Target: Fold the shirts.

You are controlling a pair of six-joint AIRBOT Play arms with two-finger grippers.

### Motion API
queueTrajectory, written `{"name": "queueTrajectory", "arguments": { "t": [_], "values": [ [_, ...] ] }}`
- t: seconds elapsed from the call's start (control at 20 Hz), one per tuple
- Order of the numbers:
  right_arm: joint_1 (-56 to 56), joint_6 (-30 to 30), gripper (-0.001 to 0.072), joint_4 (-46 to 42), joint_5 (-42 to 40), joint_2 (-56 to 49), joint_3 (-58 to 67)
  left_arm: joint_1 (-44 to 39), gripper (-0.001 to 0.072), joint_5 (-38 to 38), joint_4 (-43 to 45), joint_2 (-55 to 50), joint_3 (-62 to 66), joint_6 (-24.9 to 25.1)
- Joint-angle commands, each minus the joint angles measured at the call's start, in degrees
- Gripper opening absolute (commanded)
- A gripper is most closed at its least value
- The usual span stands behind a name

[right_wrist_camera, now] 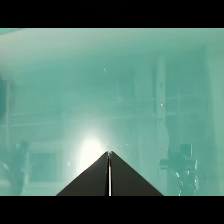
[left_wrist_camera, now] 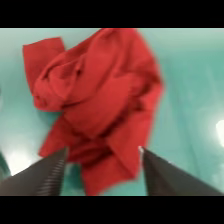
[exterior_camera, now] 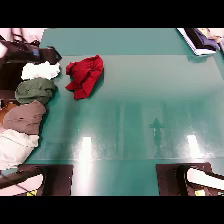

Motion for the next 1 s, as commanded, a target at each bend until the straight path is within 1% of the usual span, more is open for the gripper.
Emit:
{"name": "queueTrajectory", "arguments": {
  "t": [0.0, 0.15, 0.25, 0.45, 0.5, 0.6, 0.65, 0.7, 0.75, 0.85, 0.95],
  "values": [
    [0.07, 0.00, 0.0015, 0.02, 0.63, 0.02, -0.02, 0.00, 0.0698, 10.93, 0.68, -11.08, -0.46, 3.72],
    [0.07, 0.00, 0.0016, 0.00, 2.73, 0.04, -0.02, 0.00, 0.0698, 16.37, 0.87, -17.40, -0.44, 3.87],
    [0.07, 0.00, 0.0016, 0.00, 3.58, 0.02, -0.04, 0.00, 0.0698, 17.84, 0.90, -20.06, -0.44, 3.93],
    [0.07, 0.00, 0.0016, 0.00, 3.63, 0.02, -0.02, 0.00, 0.0693, 21.40, 1.07, -22.16, -0.44, 4.52],
    [0.07, 0.00, 0.0016, 0.00, 3.58, 0.02, -0.02, 0.00, 0.0618, 22.60, 1.05, -22.16, -0.17, 4.50],
    [0.07, 0.00, 0.0016, 0.00, 3.34, 0.02, -0.02, 0.00, 0.0603, 23.34, 1.03, -22.16, 0.90, 4.48],
    [0.07, 0.00, 0.0016, 0.00, 3.37, 0.00, -0.02, 0.00, 0.0391, 22.71, 0.98, -22.14, 1.66, 4.50],
    [0.07, 0.00, 0.0016, 0.00, 3.37, -0.02, -0.02, 0.00, 0.0062, 21.11, 0.98, -22.14, 2.86, 4.50],
    [0.07, 0.00, 0.0016, 0.02, 3.39, -0.09, -0.02, -0.02, 0.0024, 19.39, 0.68, -22.12, 4.31, 4.48],
    [0.07, 0.00, 0.0016, 0.02, 3.39, -0.09, -0.02, -0.20, 0.0023, 13.22, 0.42, -22.03, 9.60, 4.50],
    [0.07, 0.02, 0.0016, 0.04, 3.39, -0.09, -0.02, -0.68, 0.0023, 5.57, 0.04, -22.01, 18.25, 5.49]
  ]
}}
